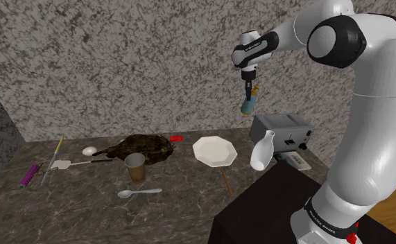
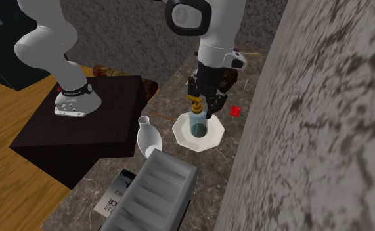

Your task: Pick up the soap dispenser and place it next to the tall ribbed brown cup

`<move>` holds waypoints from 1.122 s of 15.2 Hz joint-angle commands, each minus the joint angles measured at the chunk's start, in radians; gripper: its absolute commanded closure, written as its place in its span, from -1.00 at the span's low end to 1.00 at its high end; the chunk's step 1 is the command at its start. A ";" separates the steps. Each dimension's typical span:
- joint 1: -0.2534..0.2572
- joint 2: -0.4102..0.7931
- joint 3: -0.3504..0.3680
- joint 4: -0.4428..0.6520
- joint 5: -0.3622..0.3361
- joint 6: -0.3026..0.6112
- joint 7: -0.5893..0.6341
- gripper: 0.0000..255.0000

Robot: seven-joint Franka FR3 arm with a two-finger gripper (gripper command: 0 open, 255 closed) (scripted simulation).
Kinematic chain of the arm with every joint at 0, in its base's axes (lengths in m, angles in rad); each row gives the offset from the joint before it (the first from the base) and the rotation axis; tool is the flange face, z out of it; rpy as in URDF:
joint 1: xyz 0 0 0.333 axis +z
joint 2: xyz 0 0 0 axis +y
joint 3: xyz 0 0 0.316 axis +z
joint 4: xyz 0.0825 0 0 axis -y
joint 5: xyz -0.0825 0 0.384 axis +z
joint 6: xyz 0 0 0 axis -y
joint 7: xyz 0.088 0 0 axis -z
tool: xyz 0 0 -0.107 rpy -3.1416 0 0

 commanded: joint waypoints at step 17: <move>0.258 -0.169 0.145 -0.207 -0.025 -0.038 0.403 1.00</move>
